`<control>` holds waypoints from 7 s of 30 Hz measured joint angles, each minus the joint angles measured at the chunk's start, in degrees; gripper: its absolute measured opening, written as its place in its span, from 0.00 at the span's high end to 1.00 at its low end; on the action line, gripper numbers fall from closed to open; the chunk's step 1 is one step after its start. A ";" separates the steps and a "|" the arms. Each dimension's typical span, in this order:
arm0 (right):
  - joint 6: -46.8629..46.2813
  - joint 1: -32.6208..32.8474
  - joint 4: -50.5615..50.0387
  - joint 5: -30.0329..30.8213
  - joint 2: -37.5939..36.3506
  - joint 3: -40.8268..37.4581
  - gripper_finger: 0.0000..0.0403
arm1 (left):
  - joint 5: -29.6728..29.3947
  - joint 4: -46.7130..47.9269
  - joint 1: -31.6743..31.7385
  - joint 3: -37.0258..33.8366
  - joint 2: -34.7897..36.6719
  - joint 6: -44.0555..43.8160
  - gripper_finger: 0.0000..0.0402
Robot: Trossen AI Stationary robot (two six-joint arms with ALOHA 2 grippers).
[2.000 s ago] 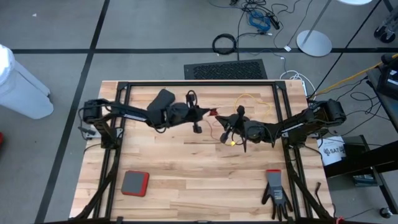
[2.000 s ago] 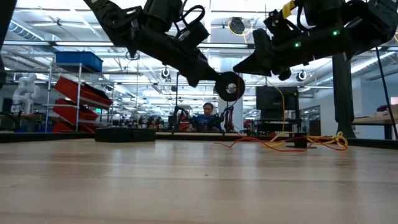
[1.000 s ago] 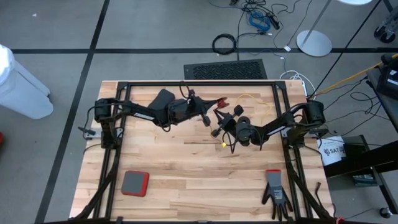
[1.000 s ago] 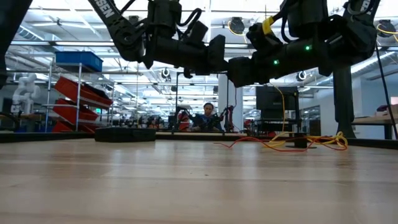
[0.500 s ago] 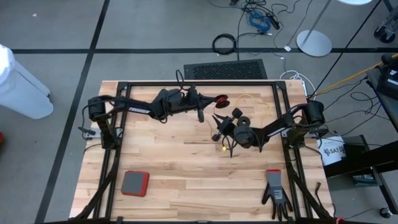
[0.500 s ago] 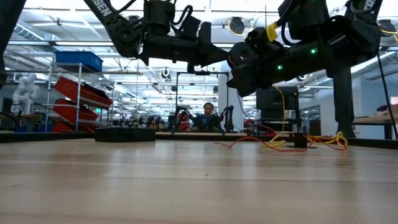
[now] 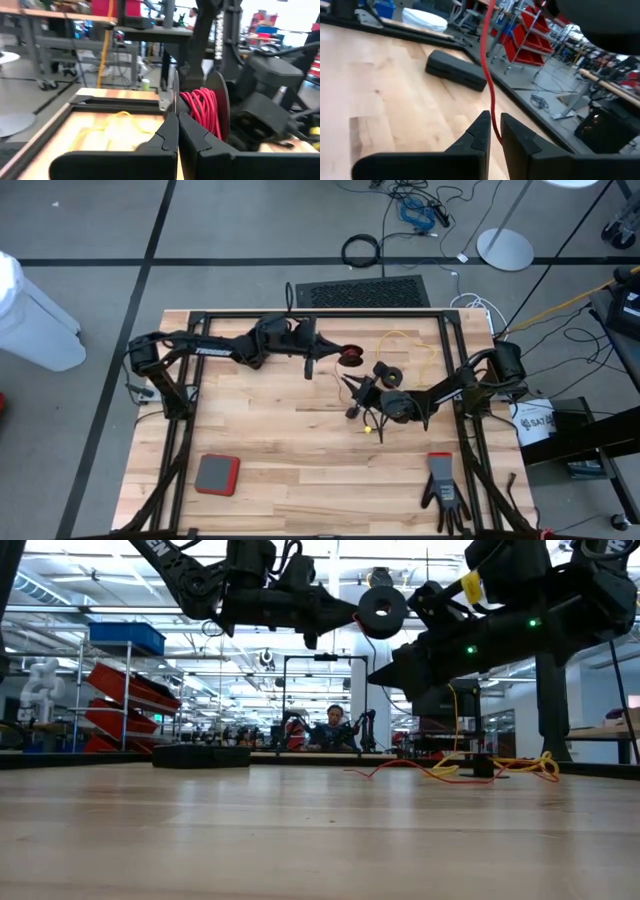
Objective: Coil cords
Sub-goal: Coil the red wire onto the black spool
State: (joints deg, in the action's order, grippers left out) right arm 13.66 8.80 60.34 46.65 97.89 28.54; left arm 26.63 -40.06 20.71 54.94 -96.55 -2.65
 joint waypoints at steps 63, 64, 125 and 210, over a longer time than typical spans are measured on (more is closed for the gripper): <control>-24.21 -7.25 -16.88 -9.64 -16.58 -0.01 1.00 | -45.05 10.43 -11.19 -0.04 -0.07 39.25 1.00; -23.54 -7.38 -16.20 -9.64 -16.41 0.25 1.00 | -45.86 9.76 -11.49 -0.04 -0.08 39.31 1.00; -5.21 -1.95 -7.07 -0.76 -1.45 -0.33 0.93 | -10.48 -4.06 1.23 0.02 -4.52 -1.57 1.00; -26.46 -4.57 -14.47 -7.78 -6.52 -0.29 1.00 | -36.86 21.66 -9.45 -0.02 -4.57 32.06 1.00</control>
State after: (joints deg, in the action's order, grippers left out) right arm -12.80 4.23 45.88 38.87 91.37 28.25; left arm -10.23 -18.39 11.26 54.92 -101.12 29.42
